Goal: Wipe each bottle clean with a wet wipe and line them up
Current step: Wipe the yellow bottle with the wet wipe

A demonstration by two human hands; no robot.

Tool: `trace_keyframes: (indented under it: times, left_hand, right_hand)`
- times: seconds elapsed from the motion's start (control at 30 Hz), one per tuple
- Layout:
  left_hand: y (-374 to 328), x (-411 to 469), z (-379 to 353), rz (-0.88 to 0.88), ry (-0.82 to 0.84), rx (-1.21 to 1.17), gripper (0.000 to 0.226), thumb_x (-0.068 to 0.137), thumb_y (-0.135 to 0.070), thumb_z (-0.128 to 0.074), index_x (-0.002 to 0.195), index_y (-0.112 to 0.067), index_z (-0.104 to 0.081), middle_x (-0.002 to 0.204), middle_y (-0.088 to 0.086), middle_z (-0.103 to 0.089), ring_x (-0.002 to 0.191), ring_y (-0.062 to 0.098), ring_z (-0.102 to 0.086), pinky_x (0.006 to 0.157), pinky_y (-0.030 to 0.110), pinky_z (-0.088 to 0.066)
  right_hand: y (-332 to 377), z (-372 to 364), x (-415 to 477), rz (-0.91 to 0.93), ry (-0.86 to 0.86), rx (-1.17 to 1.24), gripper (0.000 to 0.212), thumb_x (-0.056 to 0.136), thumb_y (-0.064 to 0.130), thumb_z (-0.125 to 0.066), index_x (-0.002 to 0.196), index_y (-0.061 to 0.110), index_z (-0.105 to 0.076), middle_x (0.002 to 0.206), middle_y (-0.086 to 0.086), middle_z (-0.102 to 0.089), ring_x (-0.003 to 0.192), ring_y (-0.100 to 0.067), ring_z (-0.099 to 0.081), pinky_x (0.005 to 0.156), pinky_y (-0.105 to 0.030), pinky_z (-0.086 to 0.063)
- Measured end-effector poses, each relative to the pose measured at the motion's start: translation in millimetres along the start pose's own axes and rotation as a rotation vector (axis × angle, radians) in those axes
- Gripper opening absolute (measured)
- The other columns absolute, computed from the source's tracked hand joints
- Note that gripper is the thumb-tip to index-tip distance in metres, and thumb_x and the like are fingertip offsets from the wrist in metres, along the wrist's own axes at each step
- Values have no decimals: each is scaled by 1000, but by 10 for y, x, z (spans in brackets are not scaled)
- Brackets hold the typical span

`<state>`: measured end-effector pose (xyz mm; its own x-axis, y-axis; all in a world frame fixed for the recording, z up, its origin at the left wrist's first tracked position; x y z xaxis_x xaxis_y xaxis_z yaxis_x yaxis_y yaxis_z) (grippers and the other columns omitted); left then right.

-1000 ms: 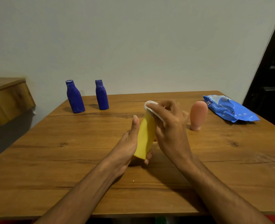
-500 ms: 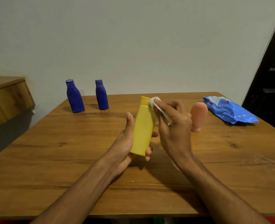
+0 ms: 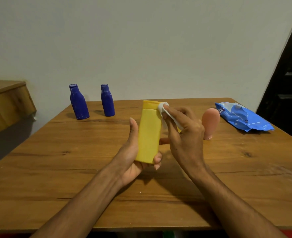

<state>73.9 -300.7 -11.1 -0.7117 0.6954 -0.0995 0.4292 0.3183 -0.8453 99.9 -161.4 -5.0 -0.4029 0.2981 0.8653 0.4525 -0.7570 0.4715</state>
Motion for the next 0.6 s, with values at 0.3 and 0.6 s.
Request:
trace_keyframes:
  times: [0.3,0.6]
  left_hand:
    - [-36,58,64,-78,-79,-111,79,82,-77,-37,127,-15,-59,95,16,-68,67,23,-62,52,33,-53]
    - [0,53,98,-20,2,143,77,80,-77,-31,129,-21,-51,97,12,-73,61,23,-60,52,36,-53]
  right_hand:
    - [29,-56,-78,9,234,44,30,89,32,-59,113,18,-71,99,4,-67,90,-15,-61,70,-50,-51]
    - [-35,-17,-19,-61,105,60,31,91,33,-56,118,22,-67,103,11,-58,95,-12,-59,72,-49,-54]
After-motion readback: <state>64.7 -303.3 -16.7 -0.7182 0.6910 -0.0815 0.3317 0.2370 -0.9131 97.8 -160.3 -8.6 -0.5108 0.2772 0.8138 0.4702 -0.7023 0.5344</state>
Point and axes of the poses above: each hand's wrist, its own x-axis towards the middle knuckle, its own z-axis out of the back of the hand, y = z × x, the point moved 1 cm from there along x, towards the middle knuckle
